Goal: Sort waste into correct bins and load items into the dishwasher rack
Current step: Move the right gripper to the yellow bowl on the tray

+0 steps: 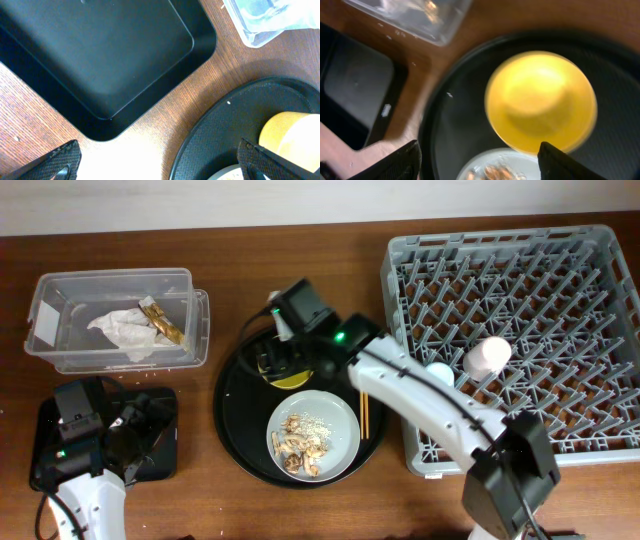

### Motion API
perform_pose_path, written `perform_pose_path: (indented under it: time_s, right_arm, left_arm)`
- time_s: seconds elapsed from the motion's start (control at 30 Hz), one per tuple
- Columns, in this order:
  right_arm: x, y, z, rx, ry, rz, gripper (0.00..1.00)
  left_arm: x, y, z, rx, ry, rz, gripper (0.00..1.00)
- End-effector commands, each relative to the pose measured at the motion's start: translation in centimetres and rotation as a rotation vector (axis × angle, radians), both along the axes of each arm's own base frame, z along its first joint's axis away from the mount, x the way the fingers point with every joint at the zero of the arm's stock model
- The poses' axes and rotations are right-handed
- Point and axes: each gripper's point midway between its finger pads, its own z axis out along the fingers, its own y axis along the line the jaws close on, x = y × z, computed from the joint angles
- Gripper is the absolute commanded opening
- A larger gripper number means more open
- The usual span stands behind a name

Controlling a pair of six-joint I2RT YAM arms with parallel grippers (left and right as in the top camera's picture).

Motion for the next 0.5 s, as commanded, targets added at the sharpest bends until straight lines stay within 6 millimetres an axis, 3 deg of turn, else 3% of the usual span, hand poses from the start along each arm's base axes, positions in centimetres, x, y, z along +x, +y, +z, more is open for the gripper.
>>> perform_pose_path:
  time_s: [0.0, 0.1, 0.2, 0.37, 0.47]
  right_arm:
    - [0.4, 1.6, -0.8, -0.037, -0.056, -0.01, 0.75]
    - [0.1, 2.5, -3.4, -0.103, 0.044, 0.027, 0.73]
    - [0.1, 2.8, -4.8, -0.213, 0.11, 0.083, 0.73]
    - [1.3, 2.6, -9.5, -0.316, 0.123, 0.038, 0.61]
    - [1.1, 4.2, -9.9, -0.309, 0.075, 0.097, 0.61]
  left_arm:
    - [0.0, 0.1, 0.0, -0.007, -0.001, 0.014, 0.99]
    - [0.0, 0.1, 0.0, -0.007, -0.001, 0.014, 0.99]
    - [0.0, 0.1, 0.0, -0.007, -0.001, 0.014, 0.99]
    - [0.0, 0.1, 0.0, -0.007, -0.001, 0.014, 0.99]
    - [0.0, 0.1, 0.0, -0.007, -0.001, 0.014, 0.99]
